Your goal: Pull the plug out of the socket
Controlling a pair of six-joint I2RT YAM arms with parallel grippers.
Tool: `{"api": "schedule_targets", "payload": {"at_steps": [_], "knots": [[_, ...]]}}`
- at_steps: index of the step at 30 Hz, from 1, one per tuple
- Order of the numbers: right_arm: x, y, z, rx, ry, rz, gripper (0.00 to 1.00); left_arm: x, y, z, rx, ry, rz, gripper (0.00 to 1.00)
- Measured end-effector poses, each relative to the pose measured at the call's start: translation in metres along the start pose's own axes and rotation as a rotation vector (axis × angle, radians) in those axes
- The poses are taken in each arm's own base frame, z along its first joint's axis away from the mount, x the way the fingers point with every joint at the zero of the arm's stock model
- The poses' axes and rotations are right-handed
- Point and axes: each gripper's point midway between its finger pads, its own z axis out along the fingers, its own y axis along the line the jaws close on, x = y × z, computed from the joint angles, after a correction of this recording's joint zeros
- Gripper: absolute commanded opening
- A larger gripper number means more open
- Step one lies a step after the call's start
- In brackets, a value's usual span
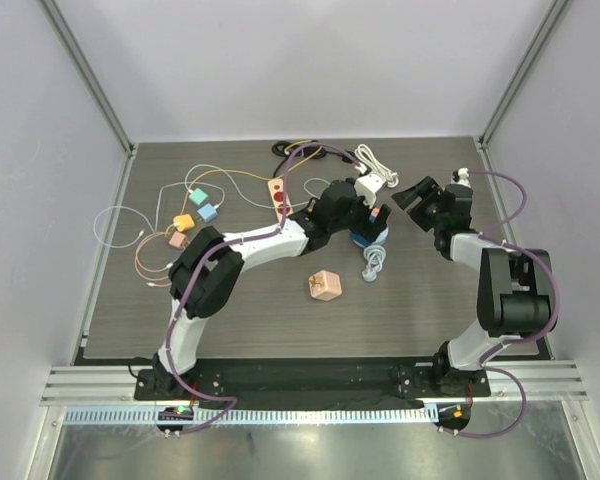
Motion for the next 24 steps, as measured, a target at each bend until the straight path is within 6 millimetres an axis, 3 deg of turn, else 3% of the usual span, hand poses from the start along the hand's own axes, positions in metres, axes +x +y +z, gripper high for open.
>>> {"api": "schedule_targets", "payload": {"at_steps": [6,18,21,24], "knots": [[-0.001,-0.001,-0.001,-0.004,0.000,0.003,0.75,-0.002,0.005,0.008,-0.076,0.034,0.024,0.84],[0.001,-0.003,-0.002,-0.005,0.005,0.005,0.75,0.035,0.008,0.021,-0.214,0.202,0.022,0.82],[0.000,-0.001,-0.002,-0.009,0.005,0.005,0.76,0.040,0.010,0.024,-0.227,0.233,0.011,0.70],[-0.001,0.000,-0.004,-0.012,0.002,0.007,0.76,0.042,0.012,0.029,-0.237,0.252,0.003,0.48]]}}
